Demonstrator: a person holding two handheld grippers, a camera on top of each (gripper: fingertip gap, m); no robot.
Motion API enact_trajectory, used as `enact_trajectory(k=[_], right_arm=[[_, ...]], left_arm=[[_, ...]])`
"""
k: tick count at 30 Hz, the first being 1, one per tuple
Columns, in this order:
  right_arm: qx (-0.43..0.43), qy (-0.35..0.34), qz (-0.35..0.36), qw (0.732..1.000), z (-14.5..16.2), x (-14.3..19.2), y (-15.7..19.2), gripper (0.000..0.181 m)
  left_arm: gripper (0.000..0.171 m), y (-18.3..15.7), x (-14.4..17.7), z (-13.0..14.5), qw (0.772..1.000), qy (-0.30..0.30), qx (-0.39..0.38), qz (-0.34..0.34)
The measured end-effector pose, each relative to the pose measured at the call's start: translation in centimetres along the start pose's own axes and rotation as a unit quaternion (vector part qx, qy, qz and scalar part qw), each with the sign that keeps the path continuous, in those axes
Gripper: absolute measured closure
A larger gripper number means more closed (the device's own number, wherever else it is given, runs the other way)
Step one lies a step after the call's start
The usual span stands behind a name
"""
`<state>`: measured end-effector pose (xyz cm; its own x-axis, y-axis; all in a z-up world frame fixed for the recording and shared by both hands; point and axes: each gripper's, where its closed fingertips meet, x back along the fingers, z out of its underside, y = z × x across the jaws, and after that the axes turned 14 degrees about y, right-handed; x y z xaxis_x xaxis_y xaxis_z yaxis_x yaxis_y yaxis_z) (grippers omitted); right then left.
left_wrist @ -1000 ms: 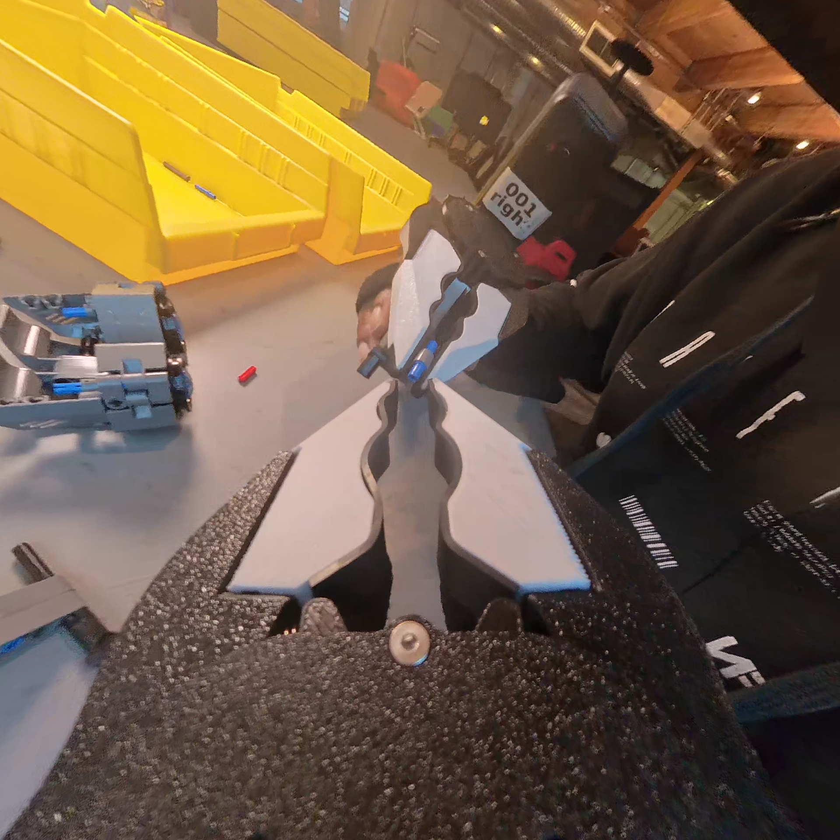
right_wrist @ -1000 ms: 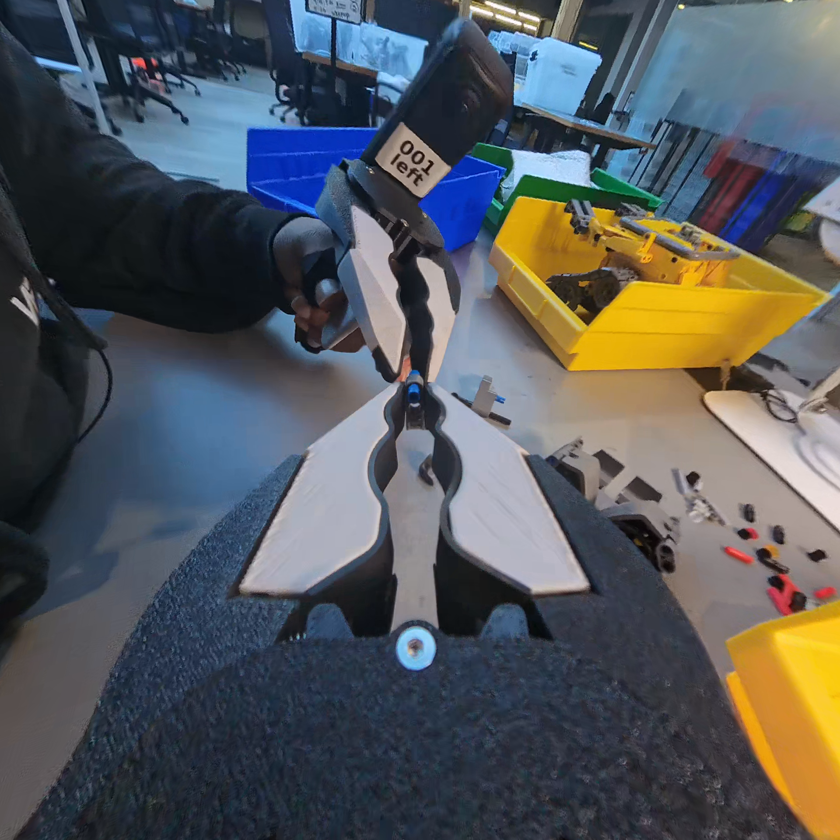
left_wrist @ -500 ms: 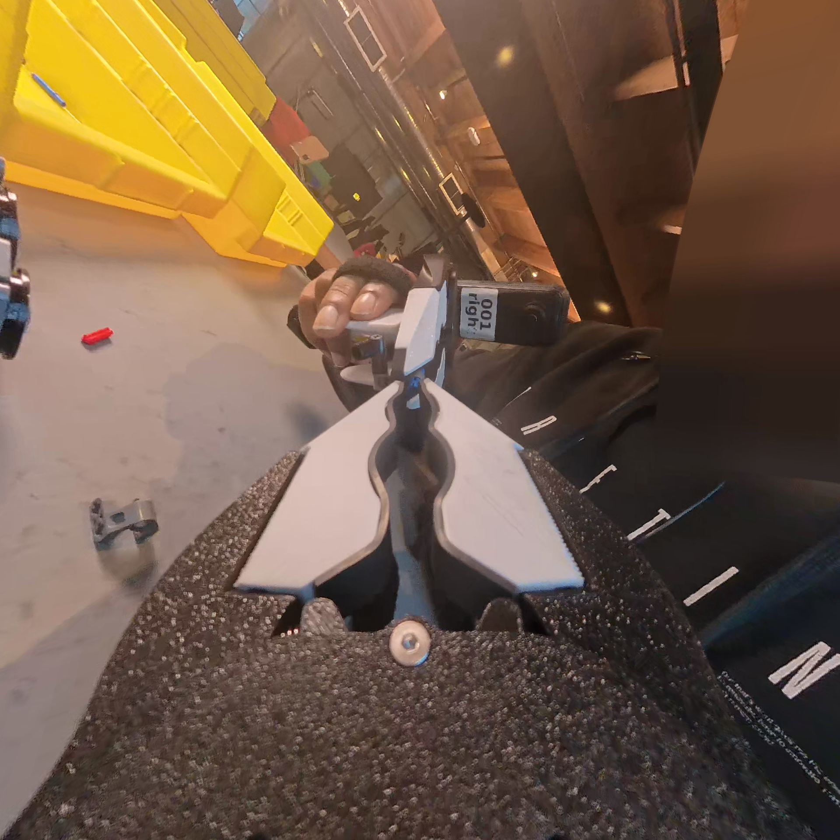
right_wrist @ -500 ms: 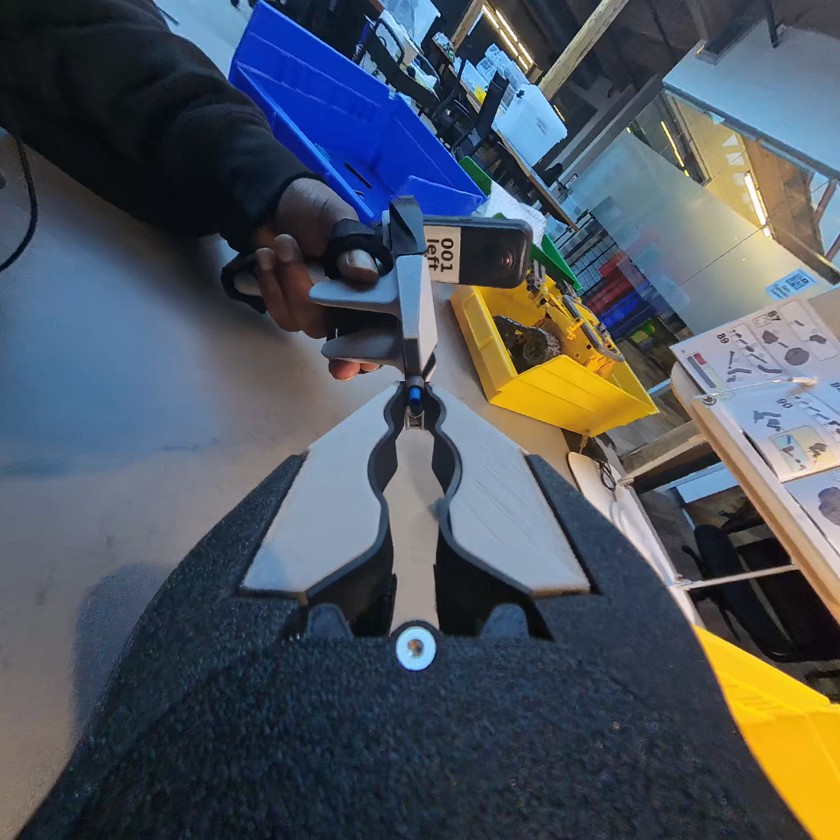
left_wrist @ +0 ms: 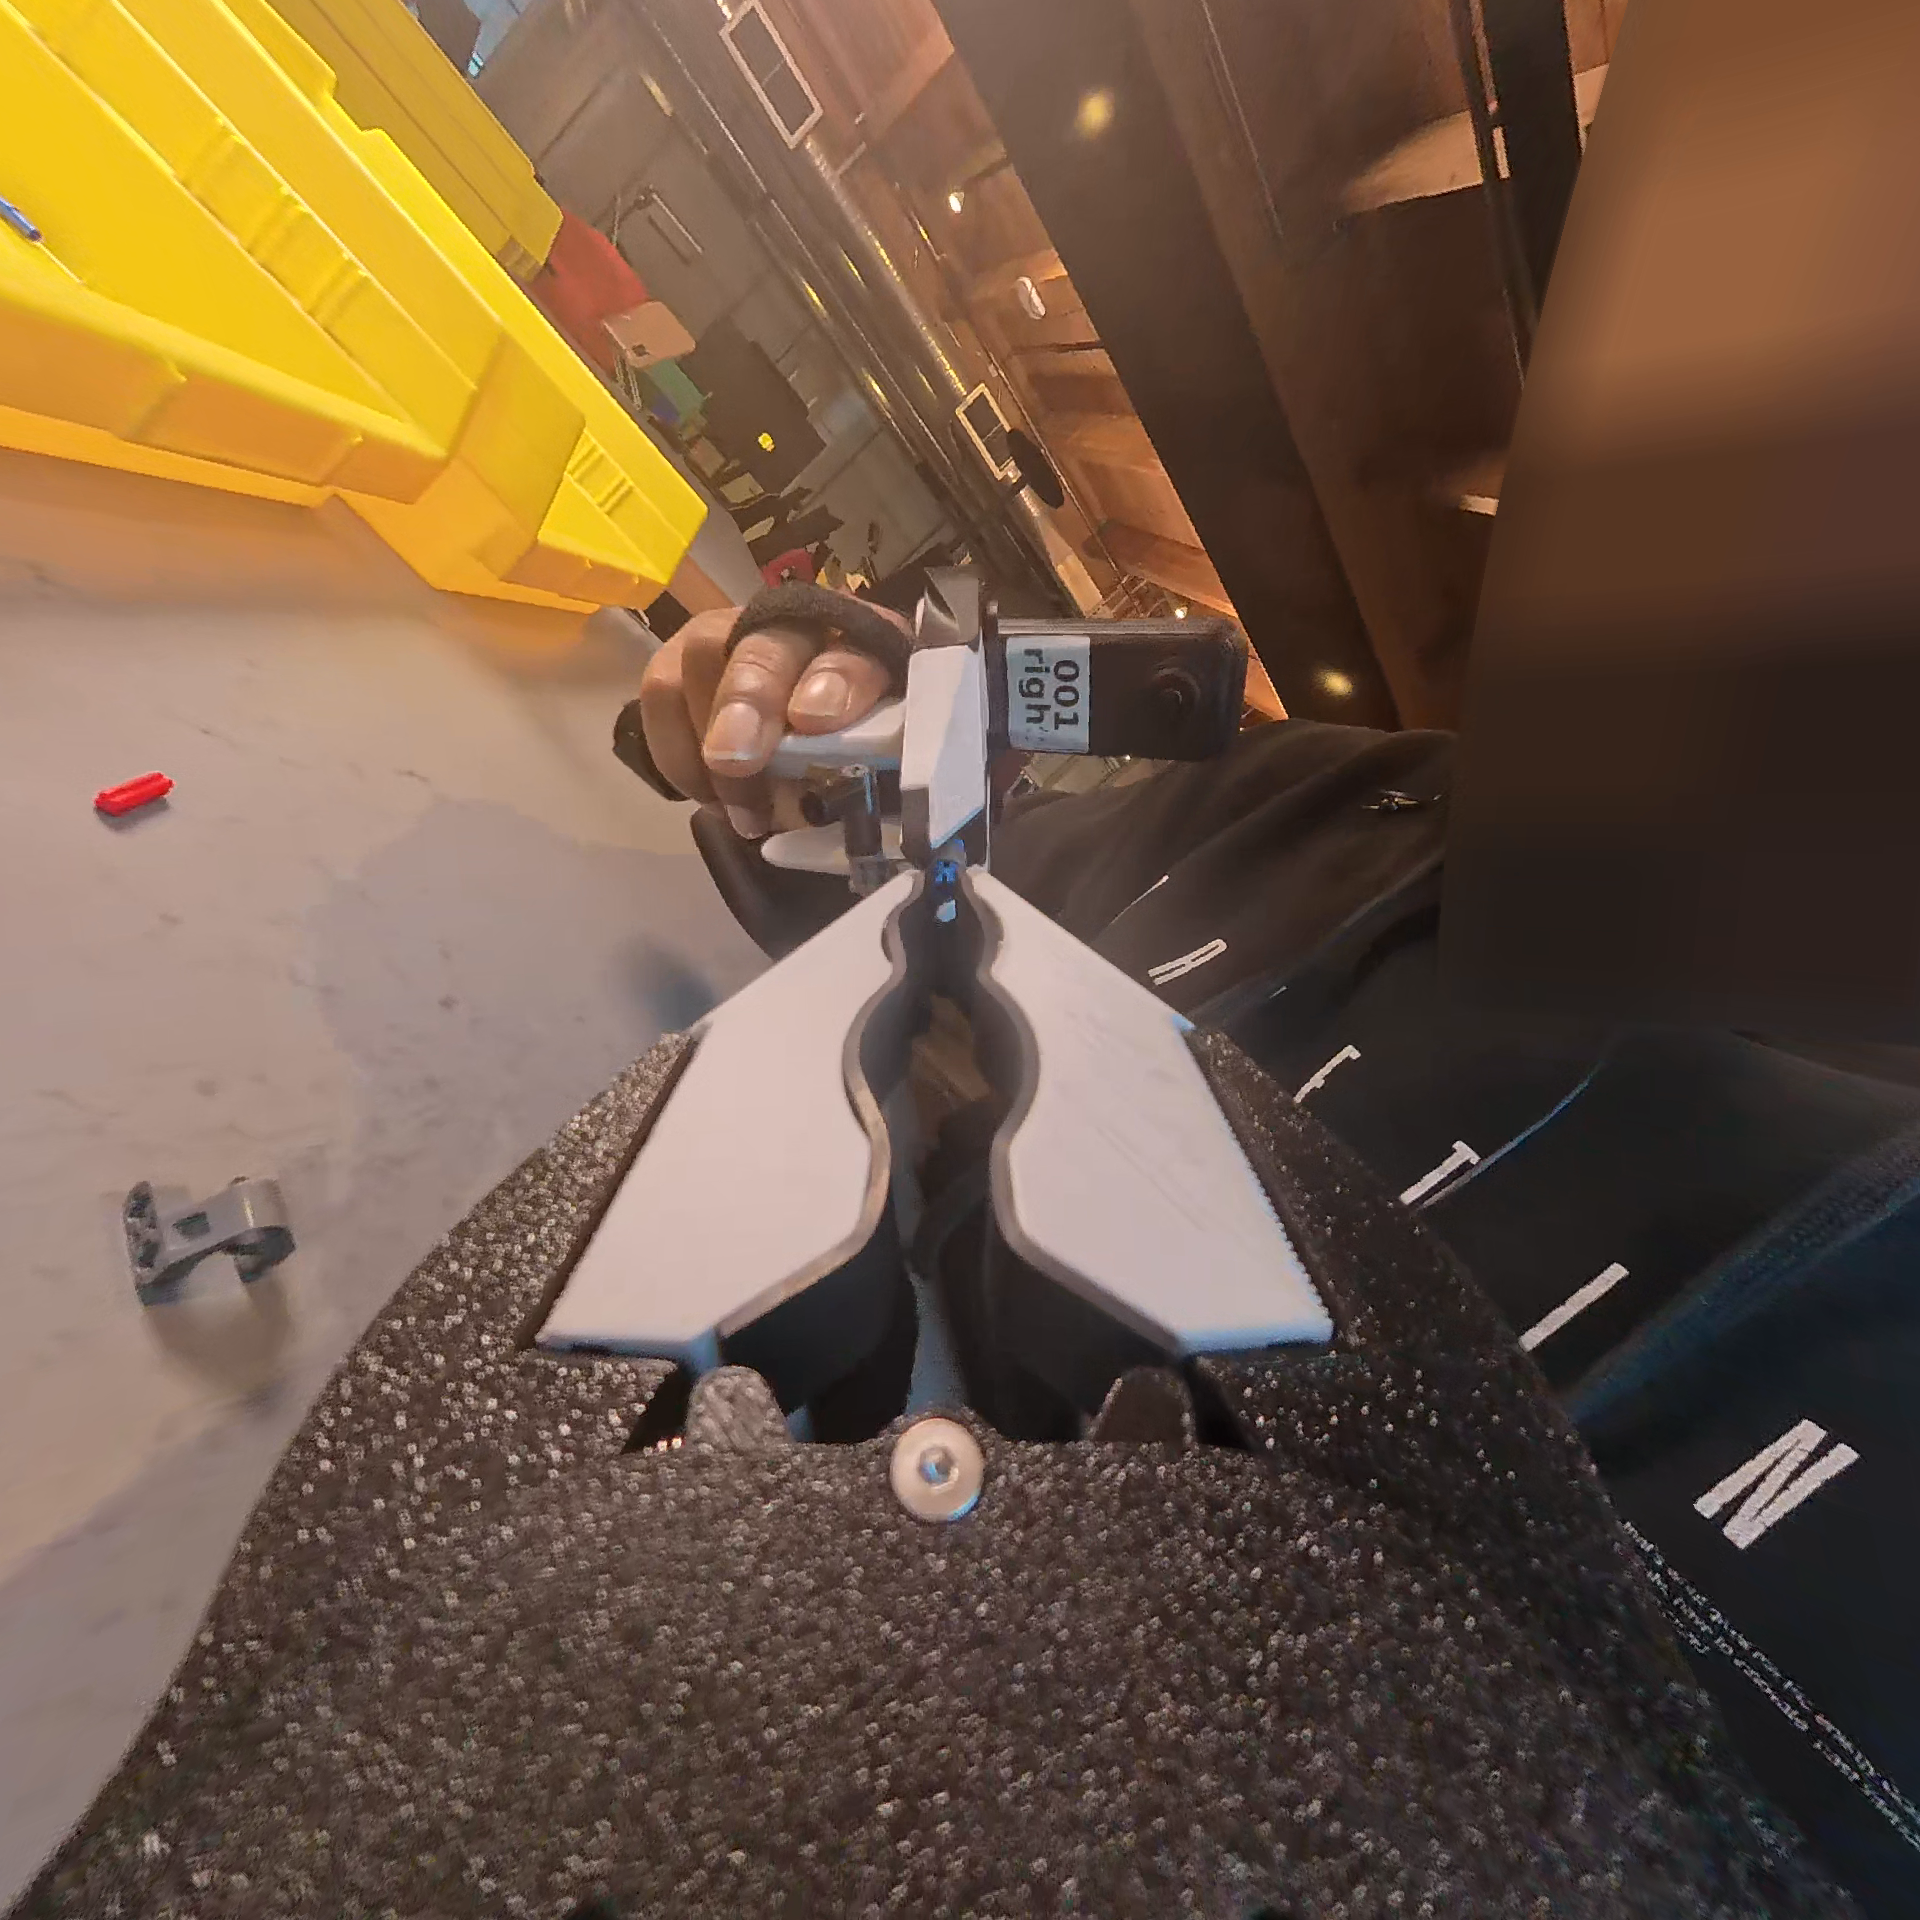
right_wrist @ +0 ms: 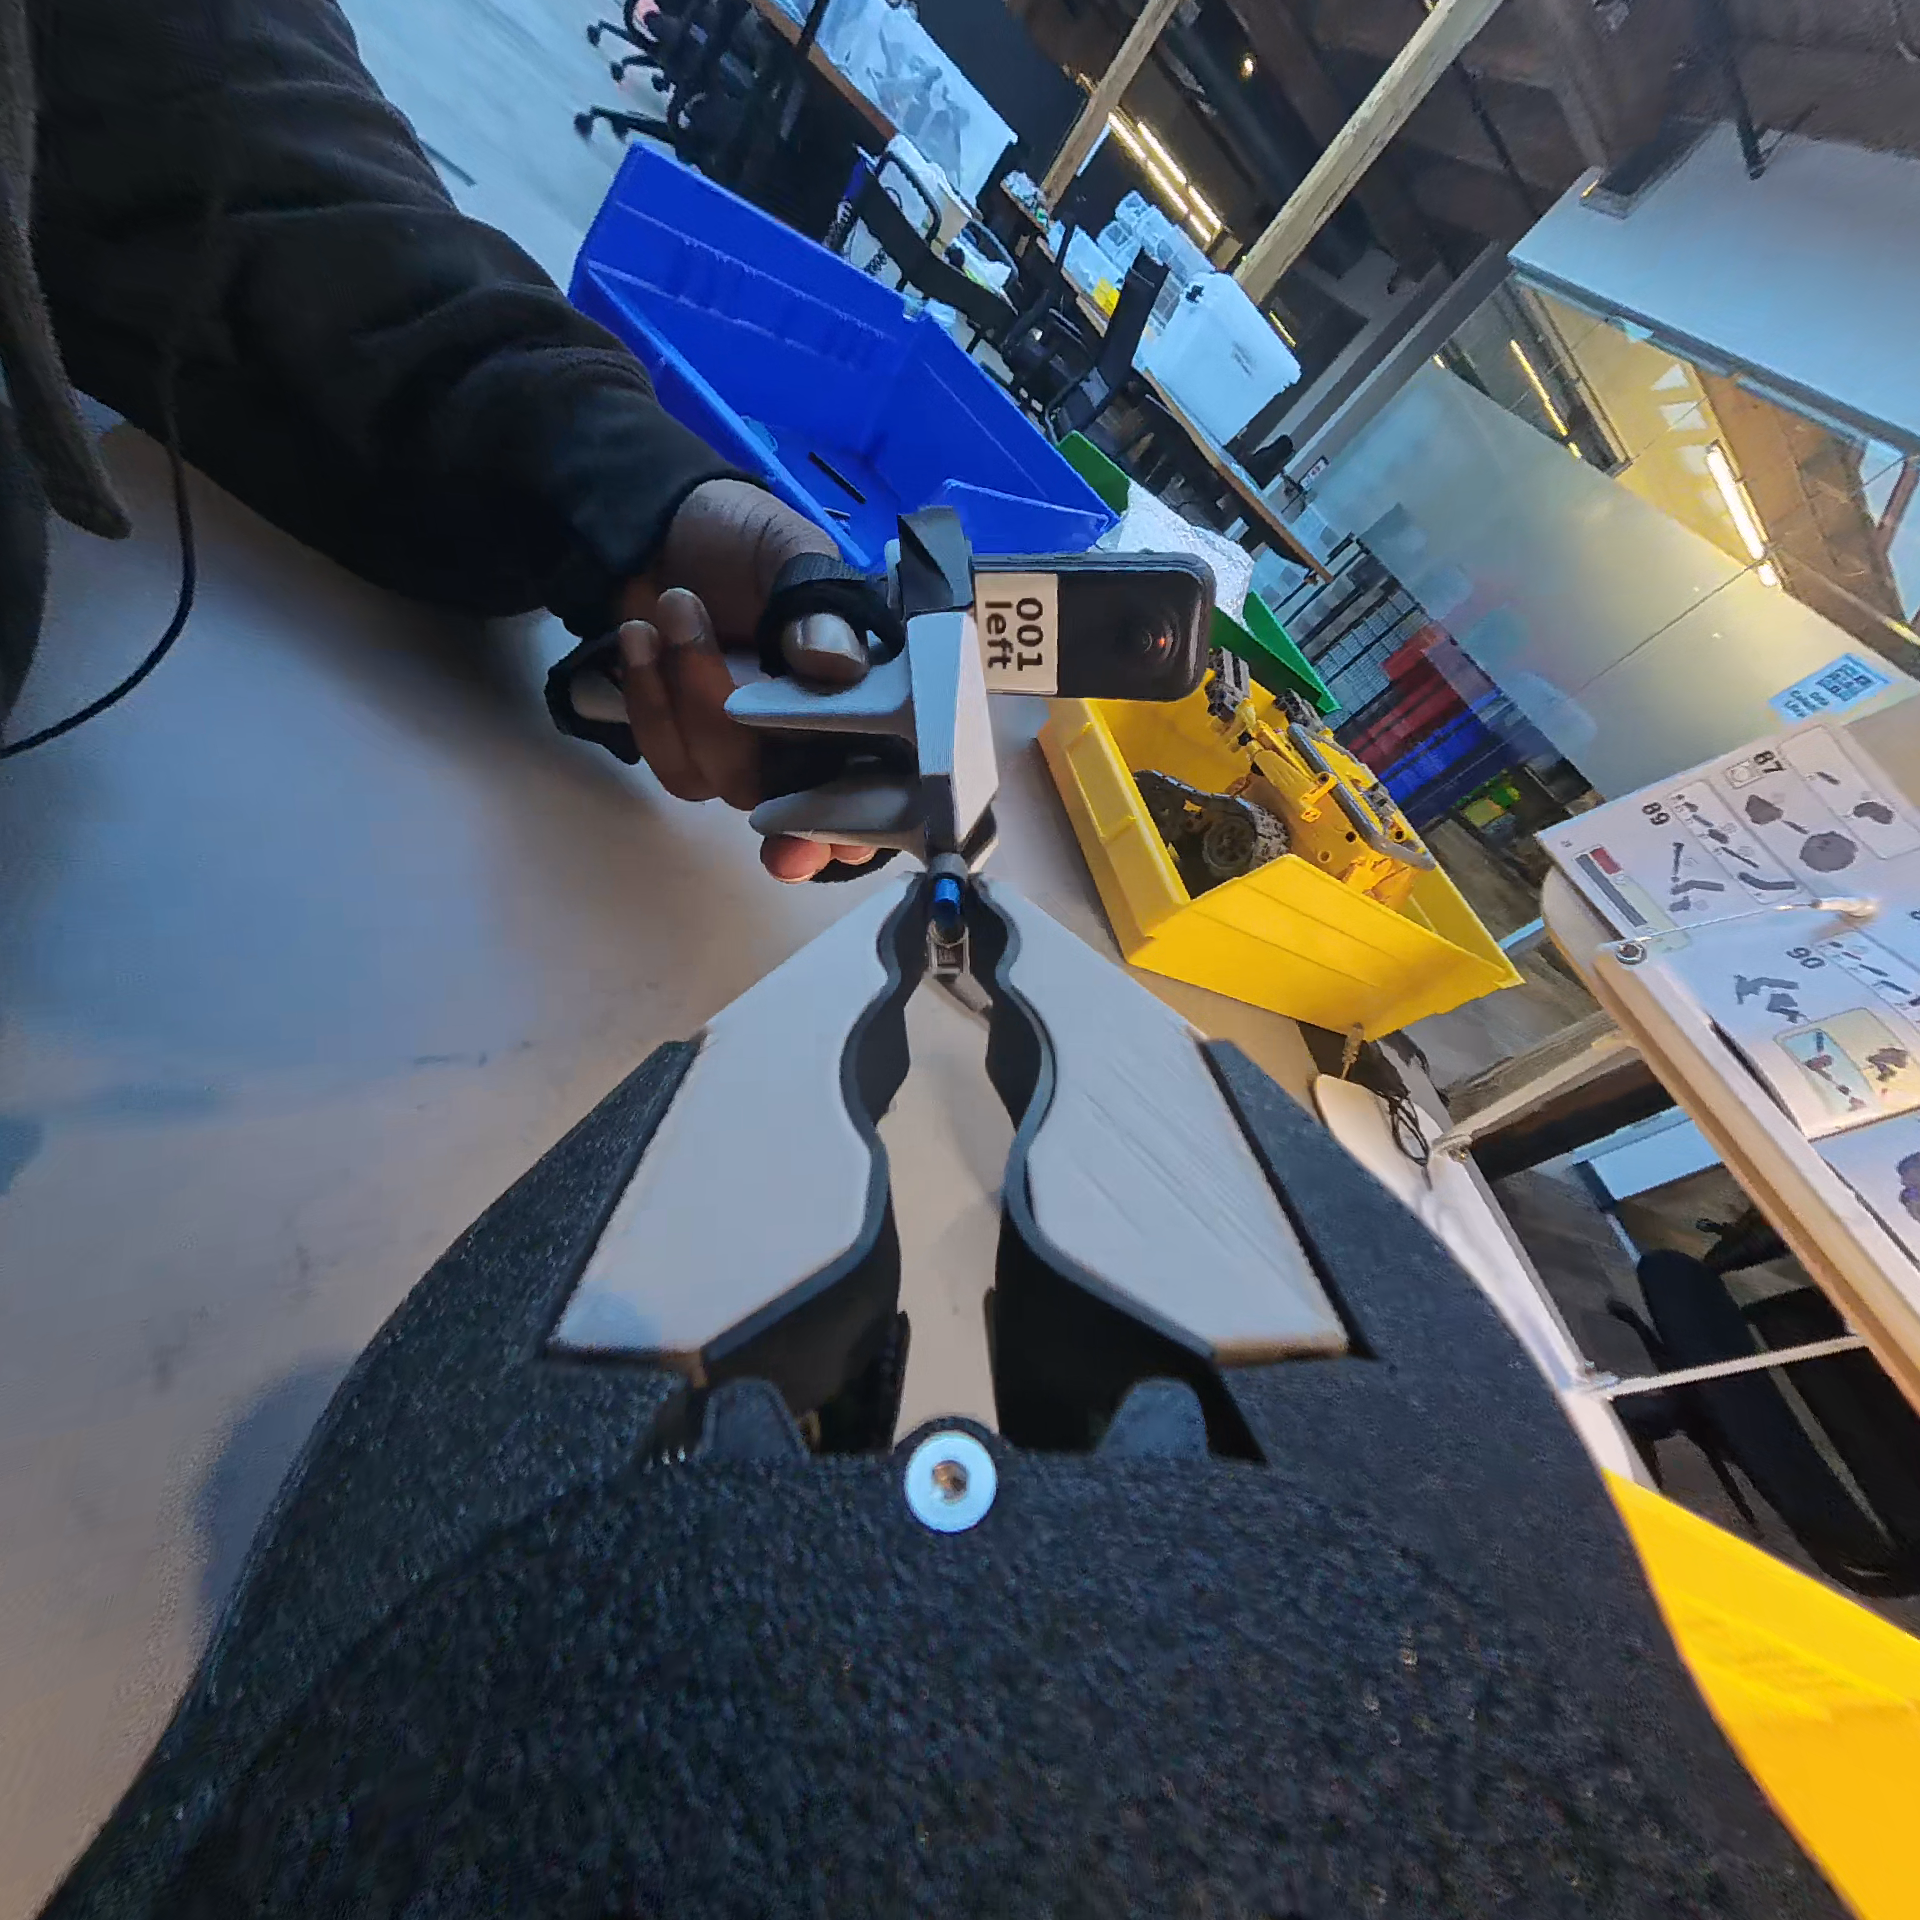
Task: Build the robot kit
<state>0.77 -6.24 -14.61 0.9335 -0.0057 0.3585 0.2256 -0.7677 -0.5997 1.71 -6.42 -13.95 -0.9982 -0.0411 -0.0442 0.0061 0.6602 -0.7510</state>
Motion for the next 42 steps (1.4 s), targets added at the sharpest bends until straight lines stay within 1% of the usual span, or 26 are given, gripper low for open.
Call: enact_trajectory(k=[12, 14, 16, 17, 19, 22, 24, 27, 30, 32, 36, 42], right_arm=[[-0.027, -0.033, -0.022, 0.999, -0.9, 0.5, -0.1, 0.178], [-0.034, -0.04, -0.019, 0.998, -1.0, 0.8, -0.5, 0.177], [-0.058, -0.051, -0.004, 0.997, -0.6, 2.0, -2.0, 0.177], [-0.062, -0.048, 0.007, 0.997, -0.2, 2.5, -2.7, 0.177], [-0.066, -0.05, 0.017, 0.996, -0.1, 2.9, -3.2, 0.178], [-0.102, -0.065, -0.005, 0.993, 0.0, 2.8, -3.2, 0.177], [-0.155, -0.102, -0.042, 0.982, -0.5, 2.8, -3.0, 0.176], [-0.254, -0.172, -0.111, 0.945, -1.5, 3.4, -3.1, 0.176], [-0.32, -0.207, -0.16, 0.911, -1.7, 3.4, -3.4, 0.176], [-0.344, -0.219, -0.182, 0.895, -1.8, 3.2, -3.3, 0.176], [-0.366, -0.23, -0.203, 0.879, -2.0, 2.7, -3.1, 0.176], [-0.38, -0.238, -0.217, 0.867, -2.3, 2.5, -2.9, 0.176]], left_arm=[[0.171, -0.9, 0.0, 0.0, 0.994, 0.037, -0.076, -0.067], [0.171, -1.0, 0.7, -0.5, 0.993, 0.026, -0.086, -0.079], [0.17, -1.2, 3.1, -1.6, 0.99, -0.008, -0.095, -0.1], [0.17, -1.3, 4.1, -2.1, 0.987, -0.015, -0.108, -0.12], [0.169, -1.6, 4.4, -2.4, 0.983, -0.014, -0.126, -0.134], [0.168, -0.7, 3.6, -1.8, 0.985, -0.003, -0.113, -0.134], [0.168, 0.0, 2.8, -1.5, 0.984, 0.005, -0.111, -0.141], [0.168, -0.1, 1.6, -1.5, 0.979, 0.007, -0.132, -0.155], [0.168, -0.8, 0.7, -1.8, 0.967, 0.01, -0.176, -0.182], [0.168, -1.2, 0.6, -2.2, 0.96, 0.005, -0.197, -0.201], [0.168, -2.0, 0.4, -2.3, 0.949, 0.001, -0.23, -0.218], [0.168, -2.2, 0.1, -2.2, 0.938, 0.008, -0.25, -0.239]])
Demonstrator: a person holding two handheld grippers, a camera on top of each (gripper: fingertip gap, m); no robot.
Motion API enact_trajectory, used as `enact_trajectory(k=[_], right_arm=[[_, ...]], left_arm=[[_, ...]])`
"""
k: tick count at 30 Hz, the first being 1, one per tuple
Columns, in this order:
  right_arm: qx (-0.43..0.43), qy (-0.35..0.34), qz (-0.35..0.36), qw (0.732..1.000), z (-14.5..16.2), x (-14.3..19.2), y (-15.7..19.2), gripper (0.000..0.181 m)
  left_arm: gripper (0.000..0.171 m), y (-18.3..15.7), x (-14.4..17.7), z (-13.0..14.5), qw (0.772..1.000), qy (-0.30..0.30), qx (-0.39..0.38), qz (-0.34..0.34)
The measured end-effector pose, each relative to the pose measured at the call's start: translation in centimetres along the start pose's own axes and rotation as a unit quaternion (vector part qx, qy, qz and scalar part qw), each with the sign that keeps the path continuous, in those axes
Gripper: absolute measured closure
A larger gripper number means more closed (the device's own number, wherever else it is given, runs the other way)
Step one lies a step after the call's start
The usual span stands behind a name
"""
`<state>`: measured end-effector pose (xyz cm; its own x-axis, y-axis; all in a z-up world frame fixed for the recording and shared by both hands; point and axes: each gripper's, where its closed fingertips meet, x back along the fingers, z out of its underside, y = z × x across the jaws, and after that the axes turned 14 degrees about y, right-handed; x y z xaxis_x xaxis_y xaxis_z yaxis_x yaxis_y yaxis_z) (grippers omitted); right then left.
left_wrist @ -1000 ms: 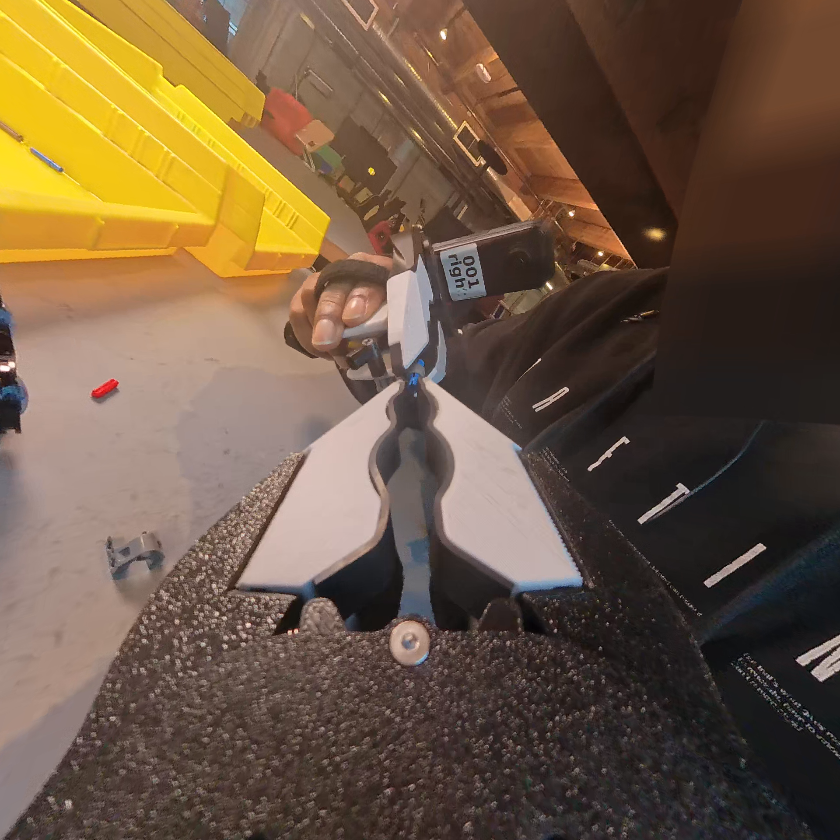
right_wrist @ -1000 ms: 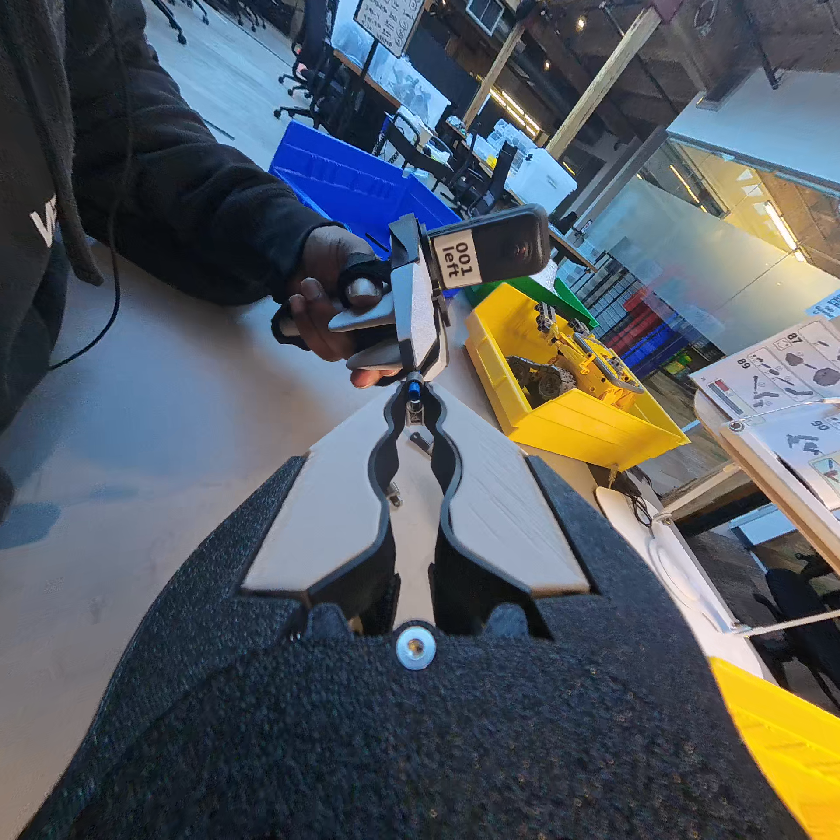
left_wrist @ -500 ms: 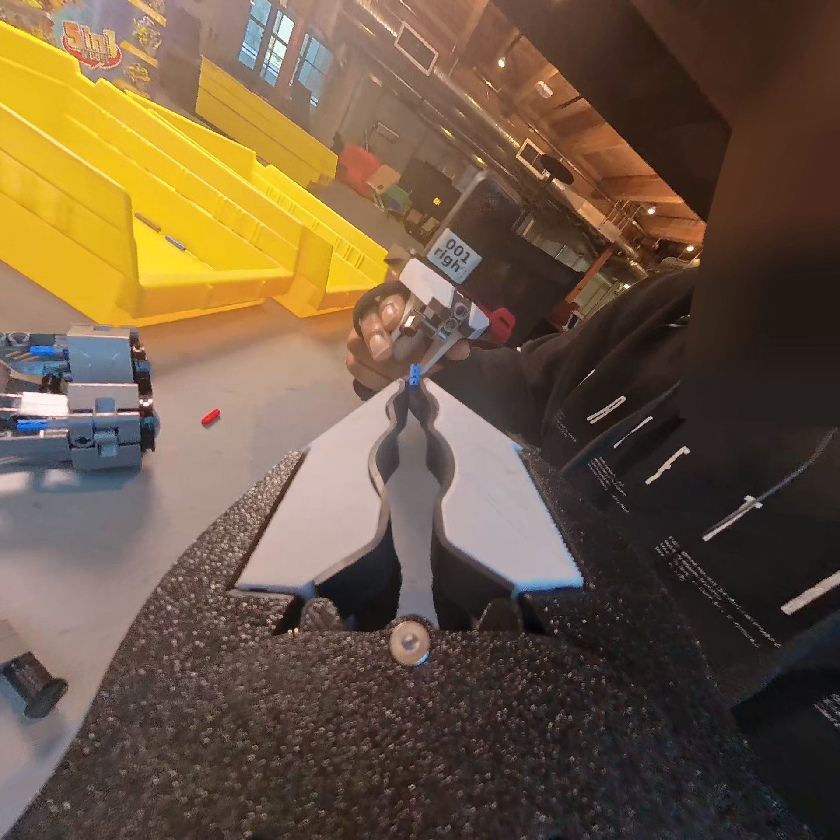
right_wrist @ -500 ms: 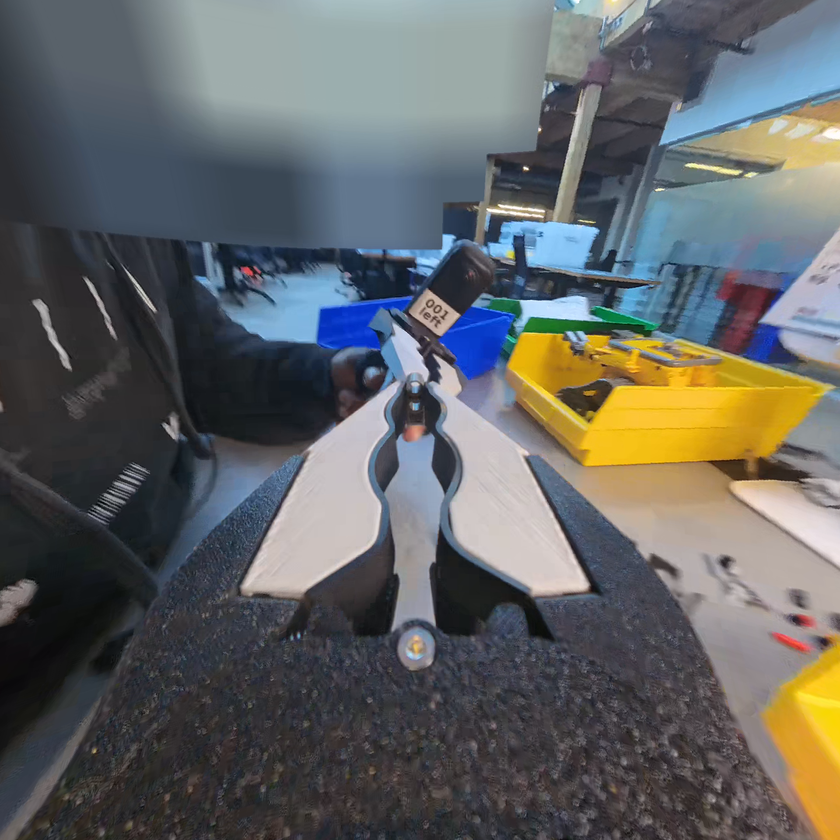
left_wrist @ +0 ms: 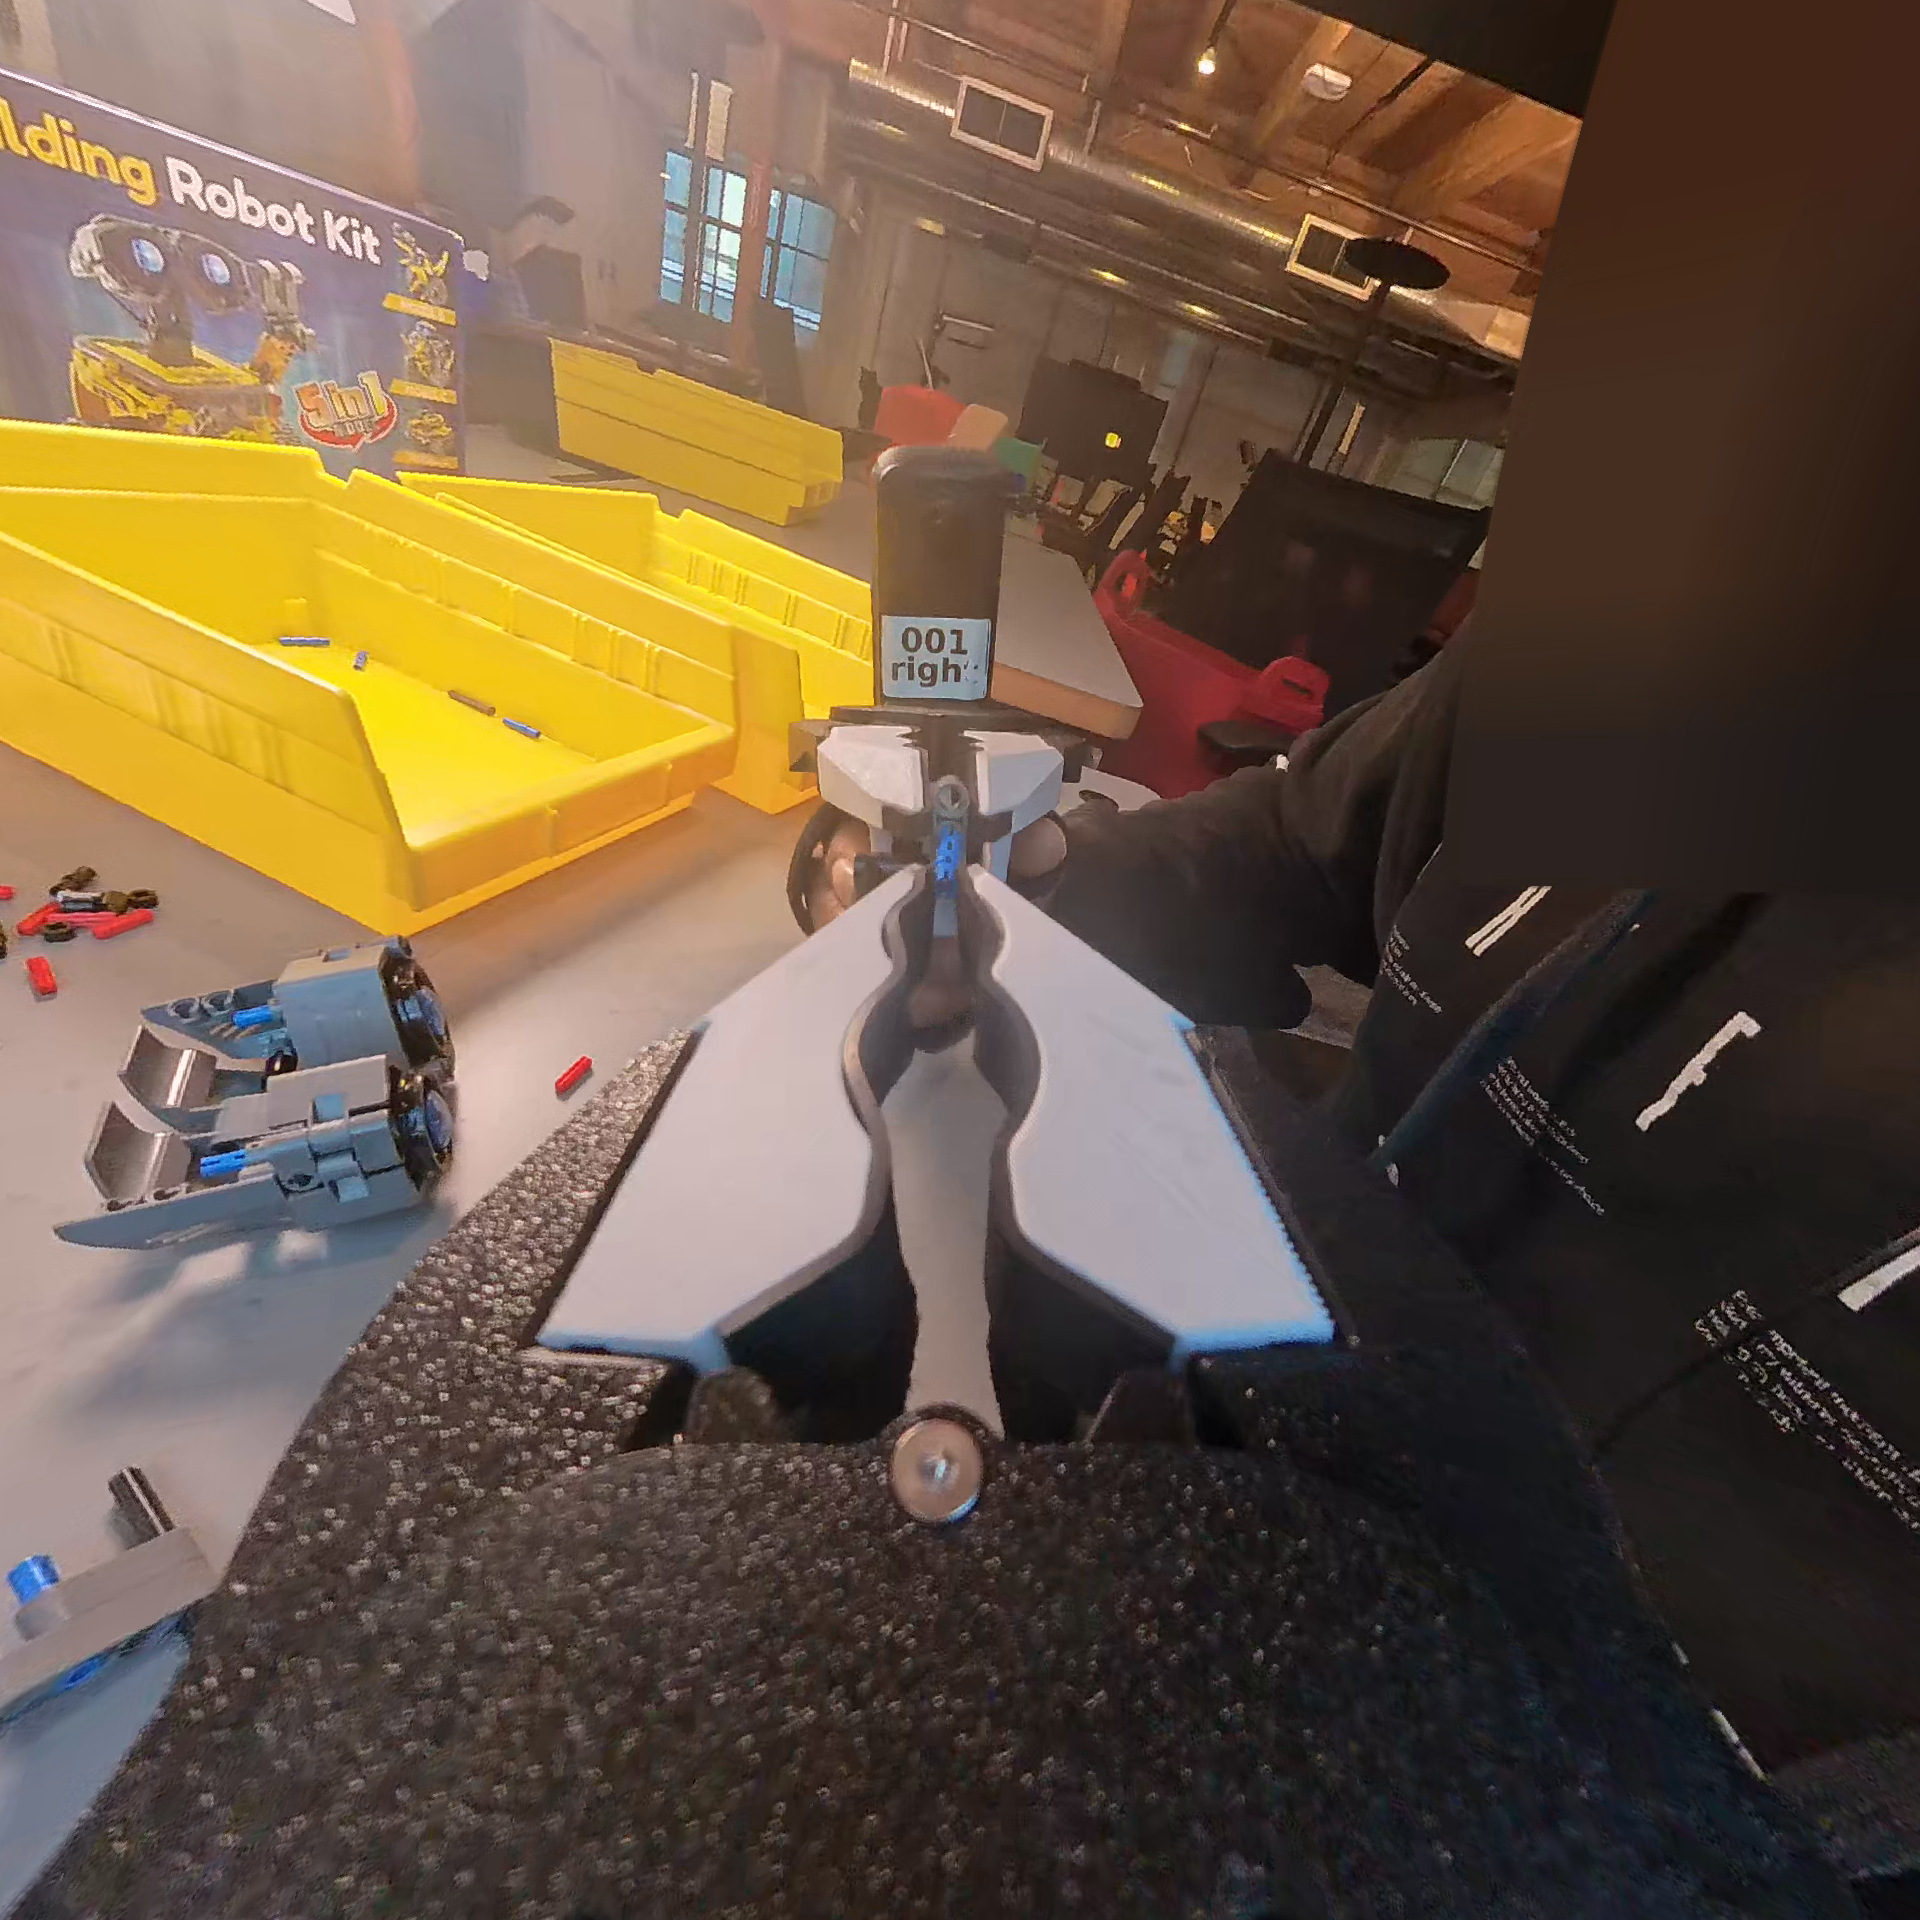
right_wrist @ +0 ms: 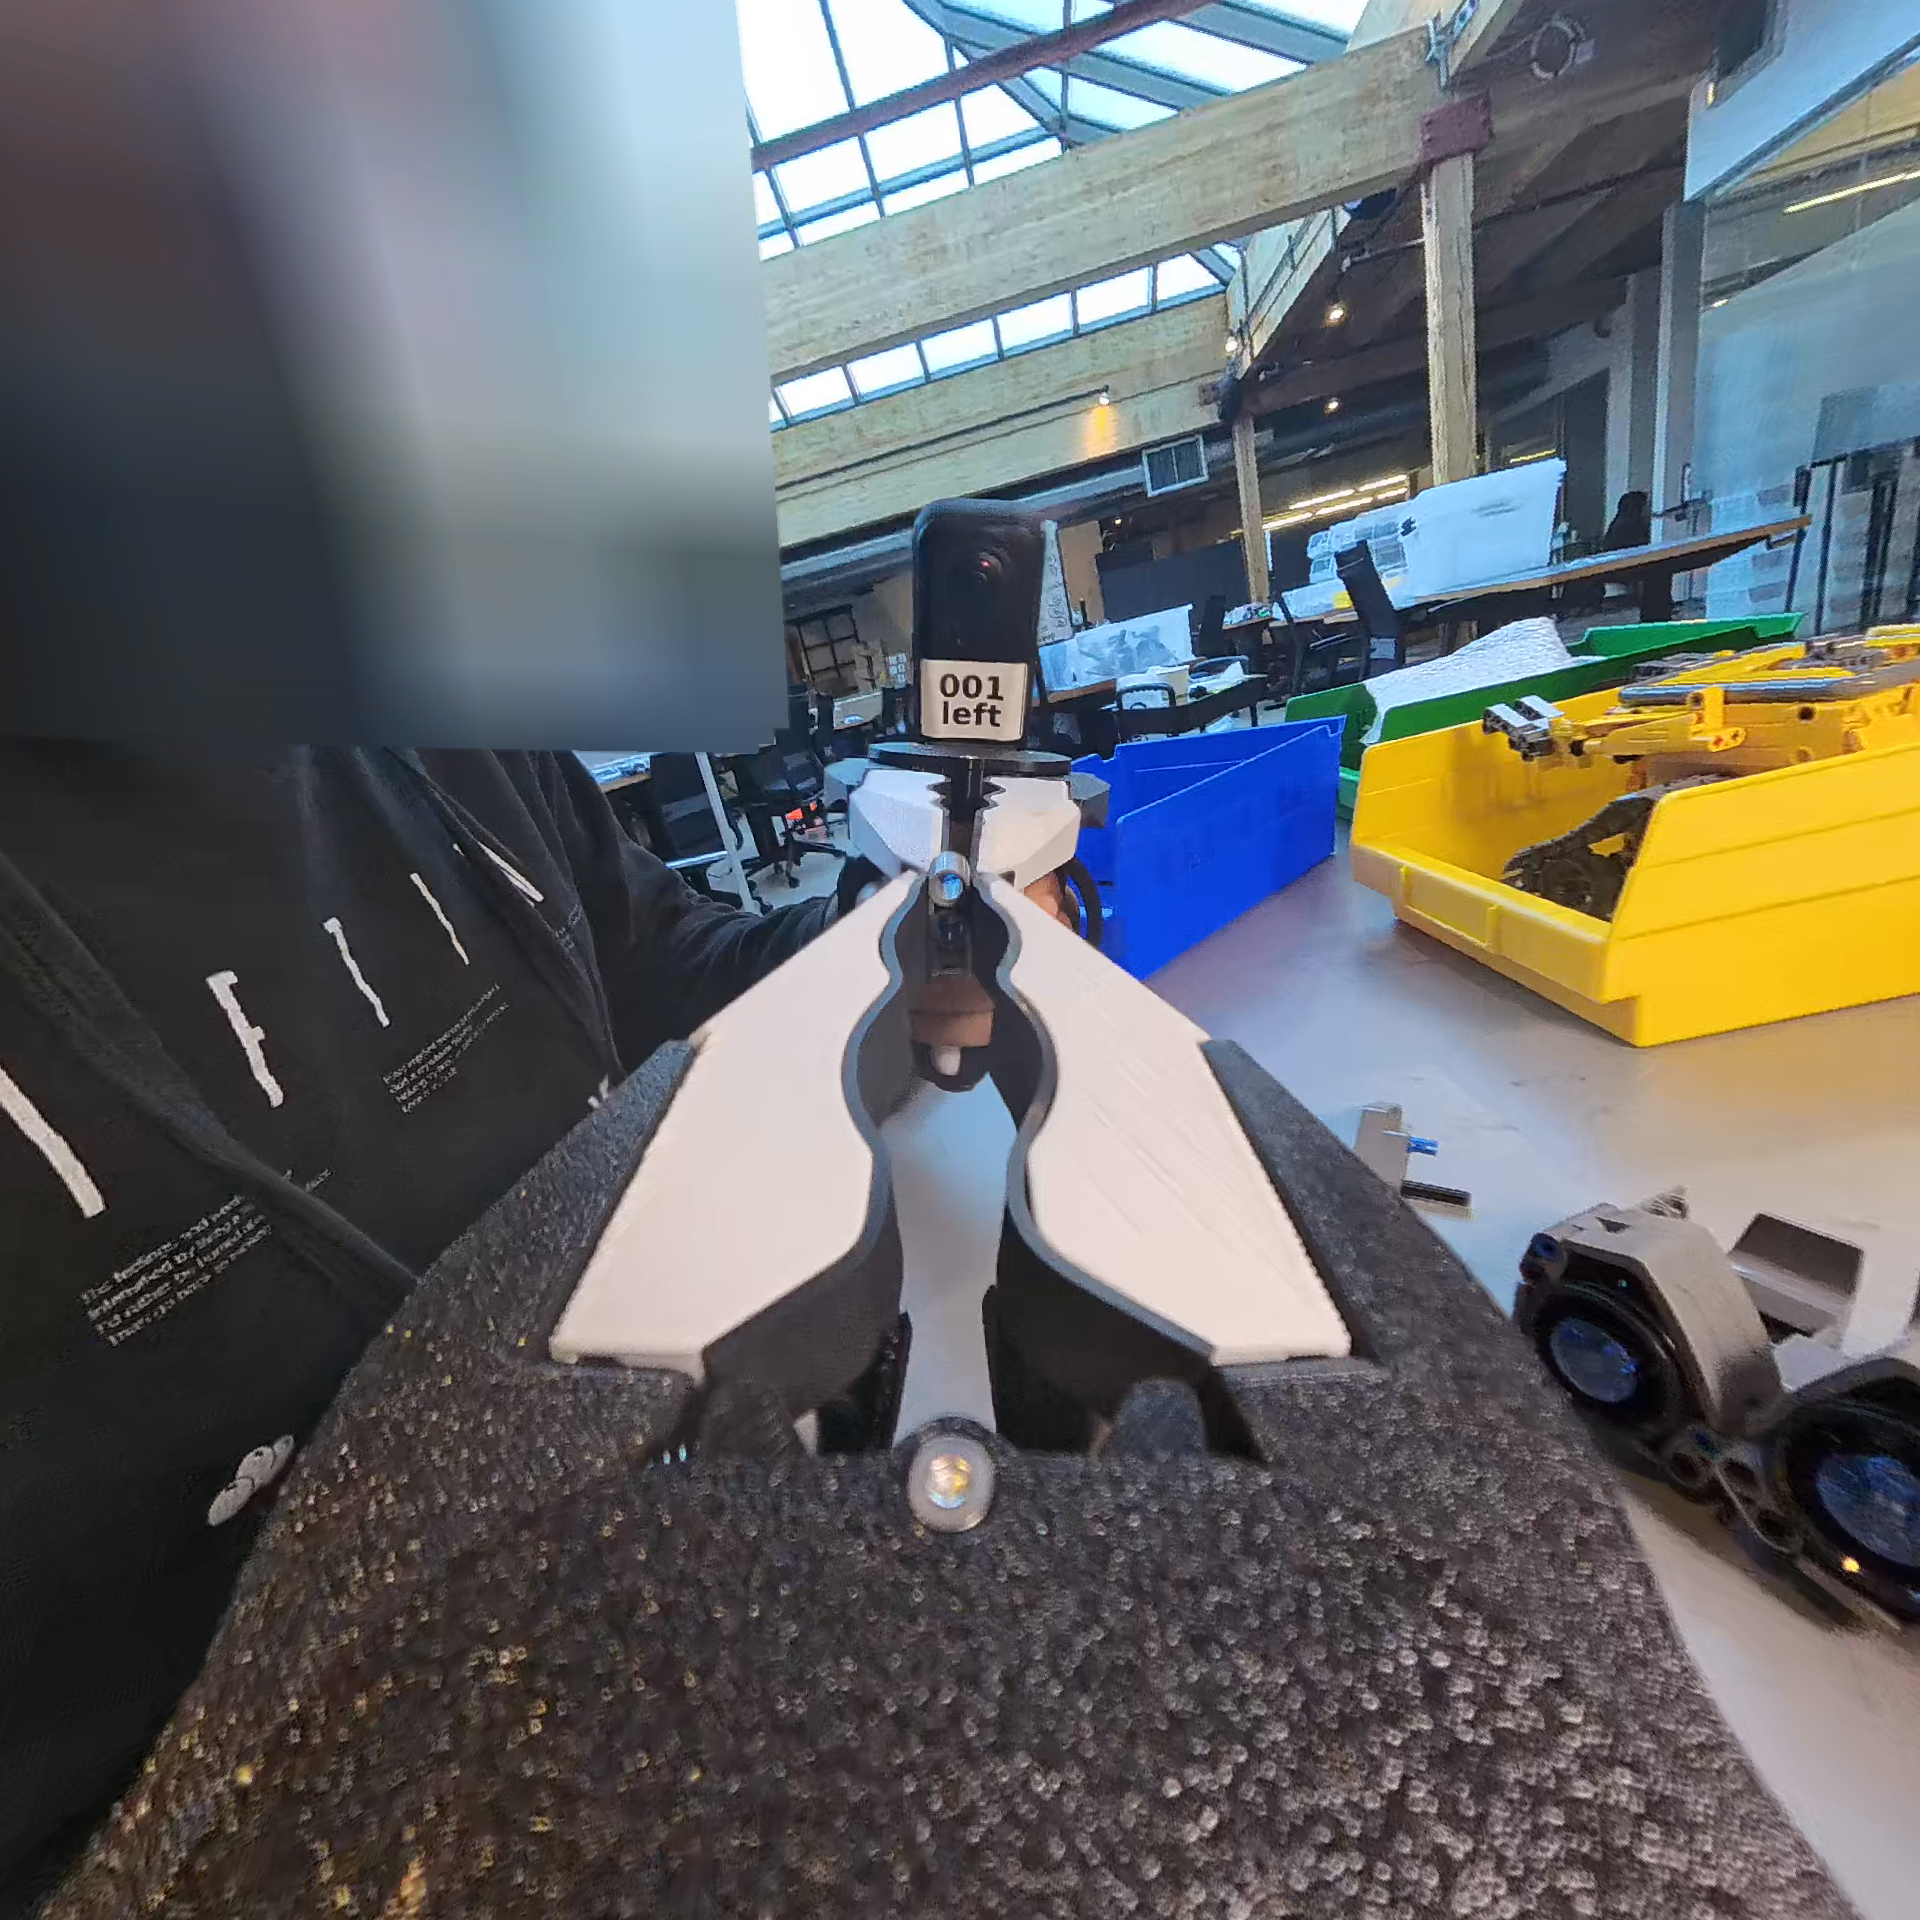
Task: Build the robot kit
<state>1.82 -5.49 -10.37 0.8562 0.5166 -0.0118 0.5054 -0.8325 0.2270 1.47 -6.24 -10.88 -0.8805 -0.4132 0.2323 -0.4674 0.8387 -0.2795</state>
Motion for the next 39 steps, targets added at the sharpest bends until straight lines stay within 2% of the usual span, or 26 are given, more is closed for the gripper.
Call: enact_trajectory(k=[9, 13, 16, 19, 24, 27, 39], right_arm=[[-0.06, -0.026, -0.009, 0.998, -0.2, 0.0, -0.4, 0.177], [-0.108, -0.029, -0.022, 0.994, 0.0, -0.1, -0.5, 0.177], [-0.11, 0.015, -0.025, 0.993, 1.1, -0.5, -0.3, 0.177], [-0.119, 0.013, -0.034, 0.992, 0.9, -0.3, -0.2, 0.177], [-0.171, -0.022, -0.058, 0.983, 0.4, -0.7, 0.0, 0.177], [-0.201, -0.042, -0.061, 0.977, 0.4, -0.8, -0.2, 0.177], [-0.218, -0.04, -0.024, 0.975, 1.1, -0.5, -1.5, 0.177]], left_arm=[[0.168, 0.1, -0.1, 0.1, 0.992, 0.025, -0.091, -0.086], [0.168, 0.1, -0.1, 0.3, 0.989, 0.028, -0.106, -0.097], [0.168, -0.1, -0.1, 0.5, 0.989, 0.04, -0.112, -0.09], [0.168, -0.2, -0.4, 0.7, 0.986, 0.052, -0.128, -0.096], [0.168, -0.3, -0.4, 0.3, 0.984, 0.032, -0.14, -0.107], [0.169, -0.1, -0.7, 0.4, 0.976, 0.037, -0.165, -0.138], [0.168, 1.3, -1.3, 1.0, 0.943, 0.076, -0.237, -0.22]])
